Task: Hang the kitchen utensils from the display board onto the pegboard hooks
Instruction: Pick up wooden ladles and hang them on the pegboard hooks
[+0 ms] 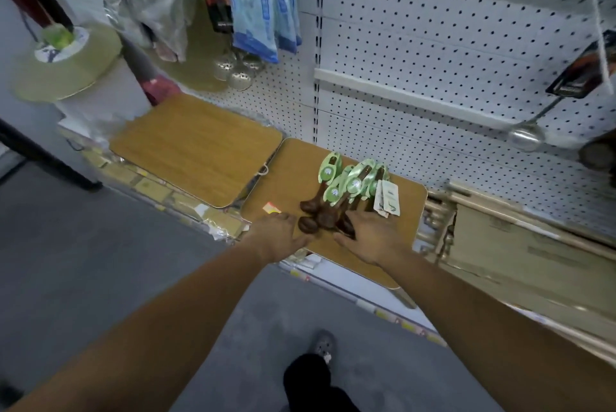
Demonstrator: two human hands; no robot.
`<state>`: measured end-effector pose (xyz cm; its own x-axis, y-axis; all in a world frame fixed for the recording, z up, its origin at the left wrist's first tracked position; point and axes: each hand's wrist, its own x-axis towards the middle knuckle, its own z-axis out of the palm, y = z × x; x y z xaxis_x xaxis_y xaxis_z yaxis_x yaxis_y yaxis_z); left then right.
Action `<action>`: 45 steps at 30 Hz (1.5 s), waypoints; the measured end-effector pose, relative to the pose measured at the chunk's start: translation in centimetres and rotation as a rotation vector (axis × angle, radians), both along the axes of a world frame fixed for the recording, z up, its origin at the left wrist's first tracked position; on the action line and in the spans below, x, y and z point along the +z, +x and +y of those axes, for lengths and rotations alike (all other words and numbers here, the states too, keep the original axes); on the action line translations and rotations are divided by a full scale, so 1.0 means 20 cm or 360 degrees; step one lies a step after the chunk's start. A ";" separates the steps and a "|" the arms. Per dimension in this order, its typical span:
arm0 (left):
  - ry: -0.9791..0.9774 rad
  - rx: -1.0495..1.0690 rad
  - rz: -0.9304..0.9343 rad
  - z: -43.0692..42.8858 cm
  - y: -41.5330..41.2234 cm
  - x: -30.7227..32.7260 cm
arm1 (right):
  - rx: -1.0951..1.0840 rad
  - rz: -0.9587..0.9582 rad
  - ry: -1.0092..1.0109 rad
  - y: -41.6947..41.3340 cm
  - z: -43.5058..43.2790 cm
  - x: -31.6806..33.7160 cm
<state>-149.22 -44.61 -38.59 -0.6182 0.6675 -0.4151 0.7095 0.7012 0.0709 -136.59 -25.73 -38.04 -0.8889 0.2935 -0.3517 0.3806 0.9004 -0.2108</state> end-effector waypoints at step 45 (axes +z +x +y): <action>0.0549 0.0733 -0.0700 1.07 -1.05 -1.48 | -0.2032 0.0252 -0.0828 -1.00 0.57 -1.35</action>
<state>-170.13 -23.18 -68.27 -0.6926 0.5171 -0.5029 0.2021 0.8084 0.5528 -156.52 -14.27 -64.98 -0.1475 0.7926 -0.5916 0.8129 -0.2435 -0.5290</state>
